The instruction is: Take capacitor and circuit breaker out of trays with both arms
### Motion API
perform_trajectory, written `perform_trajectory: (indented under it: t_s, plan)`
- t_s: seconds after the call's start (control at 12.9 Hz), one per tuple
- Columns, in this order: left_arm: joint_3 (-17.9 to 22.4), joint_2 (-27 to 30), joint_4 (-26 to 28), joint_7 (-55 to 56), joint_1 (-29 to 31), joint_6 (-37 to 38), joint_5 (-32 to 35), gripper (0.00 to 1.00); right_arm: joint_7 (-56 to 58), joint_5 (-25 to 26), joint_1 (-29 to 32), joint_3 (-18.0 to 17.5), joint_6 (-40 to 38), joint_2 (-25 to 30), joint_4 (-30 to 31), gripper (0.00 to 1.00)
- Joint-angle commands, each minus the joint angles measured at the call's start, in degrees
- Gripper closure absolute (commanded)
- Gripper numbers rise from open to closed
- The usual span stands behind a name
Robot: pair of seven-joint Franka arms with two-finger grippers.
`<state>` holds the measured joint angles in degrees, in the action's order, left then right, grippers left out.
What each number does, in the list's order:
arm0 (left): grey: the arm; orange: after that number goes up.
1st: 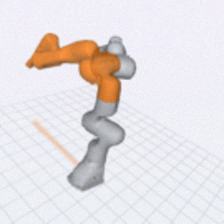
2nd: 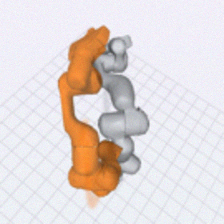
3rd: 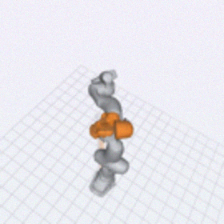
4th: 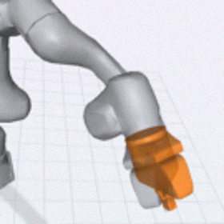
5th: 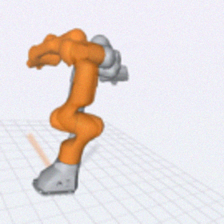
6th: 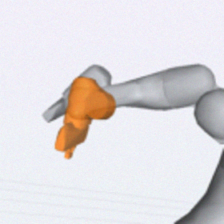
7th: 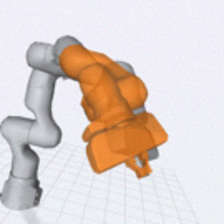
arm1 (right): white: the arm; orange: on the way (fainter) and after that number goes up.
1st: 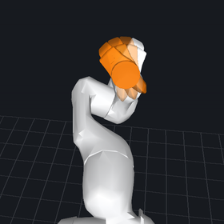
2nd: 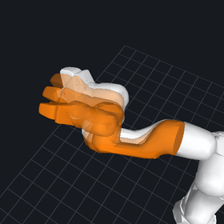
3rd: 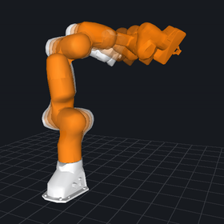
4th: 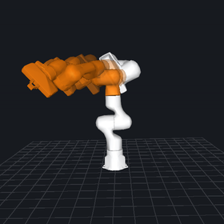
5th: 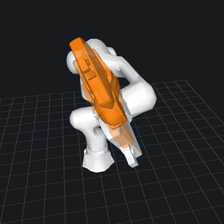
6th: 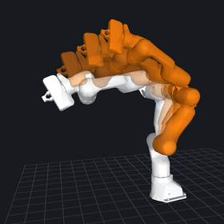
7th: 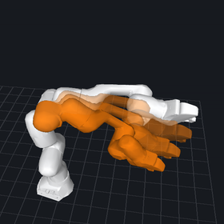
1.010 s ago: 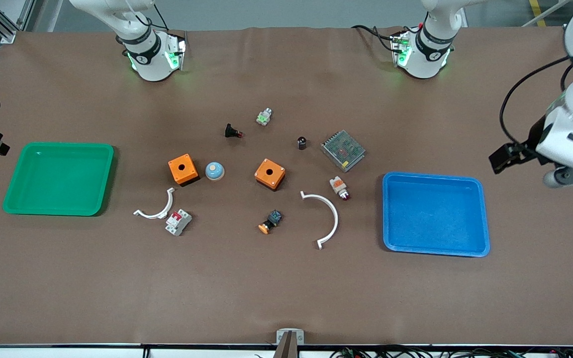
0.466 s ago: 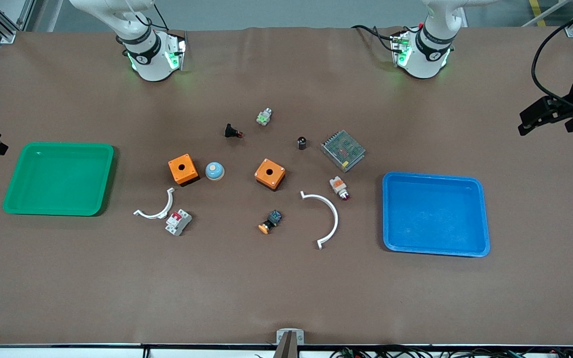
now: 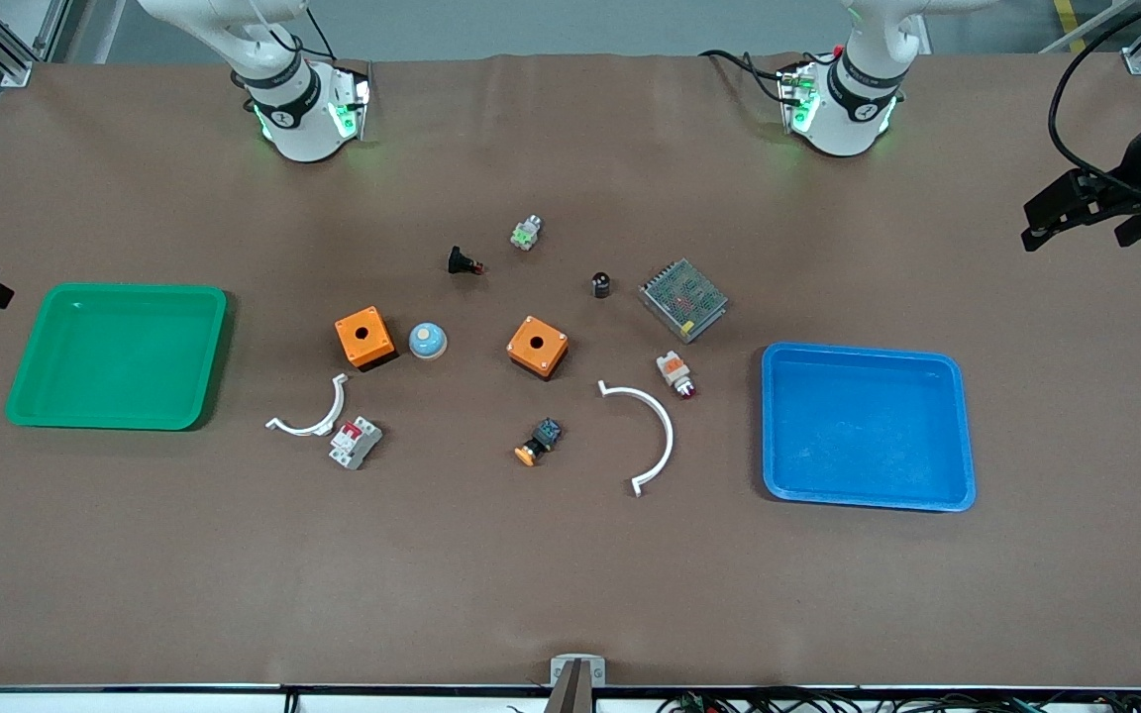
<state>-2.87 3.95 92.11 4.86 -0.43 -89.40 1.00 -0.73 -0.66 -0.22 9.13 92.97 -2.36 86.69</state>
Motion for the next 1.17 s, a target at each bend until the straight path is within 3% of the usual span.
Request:
perform_trajectory:
  t_s: [0.0, 0.23, 0.62, 1.09]
  plan:
    - [-0.2, 0.9, 1.0, -0.8, -0.3, -0.3, -0.9, 0.00, -0.6, 0.9, 0.8, -0.7, 0.4, 1.7, 1.9, 0.00]
    - [-0.2, 0.7, 0.9, -0.8, -0.3, -0.3, -0.9, 0.00, -0.5, 0.9, 0.8, -0.6, 0.4, 1.8, 2.0, 0.00]
    - [-5.0, 0.9, 0.7, 0.1, -0.1, 1.9, -0.1, 0.00, -0.3, 0.9, 0.9, -0.6, 0.4, 2.2, 2.1, 0.00]
    - [-5.0, -1.4, -2.3, -0.6, 0.3, 2.2, 0.1, 0.00, -0.3, 0.9, 1.3, -0.6, 0.5, 2.4, 2.6, 0.00]
